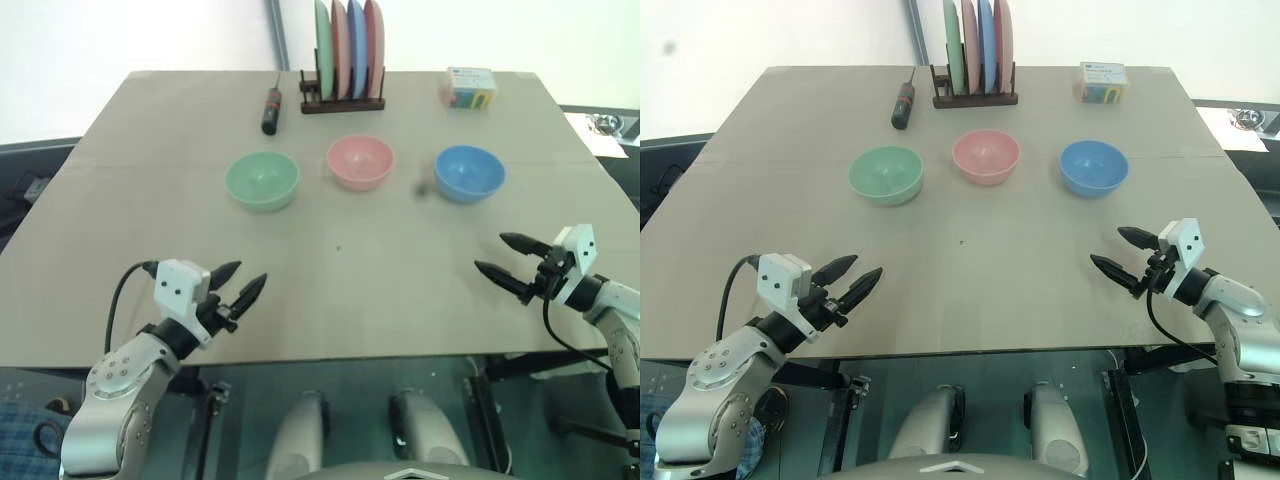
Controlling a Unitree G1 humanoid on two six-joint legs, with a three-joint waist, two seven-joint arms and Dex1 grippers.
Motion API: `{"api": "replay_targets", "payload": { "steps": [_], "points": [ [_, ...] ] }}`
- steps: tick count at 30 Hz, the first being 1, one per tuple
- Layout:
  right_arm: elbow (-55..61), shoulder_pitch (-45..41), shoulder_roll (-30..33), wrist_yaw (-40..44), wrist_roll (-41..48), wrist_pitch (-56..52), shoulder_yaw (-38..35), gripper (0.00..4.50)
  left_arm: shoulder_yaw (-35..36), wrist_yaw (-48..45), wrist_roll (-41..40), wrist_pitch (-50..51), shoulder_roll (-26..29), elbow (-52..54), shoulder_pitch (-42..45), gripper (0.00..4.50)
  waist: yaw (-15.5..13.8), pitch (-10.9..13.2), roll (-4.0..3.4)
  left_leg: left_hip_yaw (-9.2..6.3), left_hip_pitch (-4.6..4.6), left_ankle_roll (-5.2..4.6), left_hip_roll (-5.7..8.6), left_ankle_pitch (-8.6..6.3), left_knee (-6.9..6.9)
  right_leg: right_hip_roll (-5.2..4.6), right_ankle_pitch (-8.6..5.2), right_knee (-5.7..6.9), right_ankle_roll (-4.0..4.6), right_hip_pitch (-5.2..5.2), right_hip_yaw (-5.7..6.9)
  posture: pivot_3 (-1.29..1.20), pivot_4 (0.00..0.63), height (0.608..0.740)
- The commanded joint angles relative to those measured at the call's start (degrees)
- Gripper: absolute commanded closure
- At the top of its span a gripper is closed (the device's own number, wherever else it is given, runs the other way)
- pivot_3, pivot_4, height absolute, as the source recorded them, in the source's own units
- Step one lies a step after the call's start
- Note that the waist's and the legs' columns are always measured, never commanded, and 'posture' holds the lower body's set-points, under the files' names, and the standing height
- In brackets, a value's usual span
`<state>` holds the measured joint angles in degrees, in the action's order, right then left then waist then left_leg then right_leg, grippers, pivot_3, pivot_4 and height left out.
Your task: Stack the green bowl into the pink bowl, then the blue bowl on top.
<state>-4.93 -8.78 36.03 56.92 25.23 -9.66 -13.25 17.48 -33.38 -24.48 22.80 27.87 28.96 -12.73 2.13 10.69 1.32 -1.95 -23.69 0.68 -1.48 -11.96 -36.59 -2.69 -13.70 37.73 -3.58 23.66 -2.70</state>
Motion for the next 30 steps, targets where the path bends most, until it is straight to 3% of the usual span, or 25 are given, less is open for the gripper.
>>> {"api": "replay_targets", "payload": {
  "steps": [1, 24, 30],
  "points": [
    [2.26, -1.23, 0.12, -0.45, 0.69, 0.96, -0.67, 0.13, 0.72, 0.08, -0.73, -1.83, 0.40, 2.60, 0.89, 1.71, 0.00, 0.00, 0.00, 0.00, 0.00, 0.00, 0.00, 0.00, 0.00, 0.00, 0.00, 0.00, 0.00, 0.00, 0.00, 0.00, 0.150, 0.740],
    [3.83, -2.20, -0.74, -2.54, -0.52, 1.55, 1.21, 0.13, -0.57, 0.87, -1.48, -2.74, -0.63, 2.55, 2.67, 1.71, -0.05, 0.00, 0.00, 0.00, 0.00, 0.00, 0.01, 0.00, -0.01, 0.00, 0.13, 0.01, 0.11, 0.00, 0.00, 0.00, 0.150, 0.740],
    [6.84, -10.46, -0.21, -3.00, -5.30, -1.08, 8.86, 0.13, 0.10, -1.10, -7.74, -2.50, -2.03, 4.94, 1.36, 1.71, 0.28, 0.00, 0.00, 0.04, 0.03, 0.00, 0.00, 0.00, -0.01, 0.01, 0.15, 0.04, 0.11, 0.01, -0.04, 0.00, 0.150, 0.740]
  ]
}}
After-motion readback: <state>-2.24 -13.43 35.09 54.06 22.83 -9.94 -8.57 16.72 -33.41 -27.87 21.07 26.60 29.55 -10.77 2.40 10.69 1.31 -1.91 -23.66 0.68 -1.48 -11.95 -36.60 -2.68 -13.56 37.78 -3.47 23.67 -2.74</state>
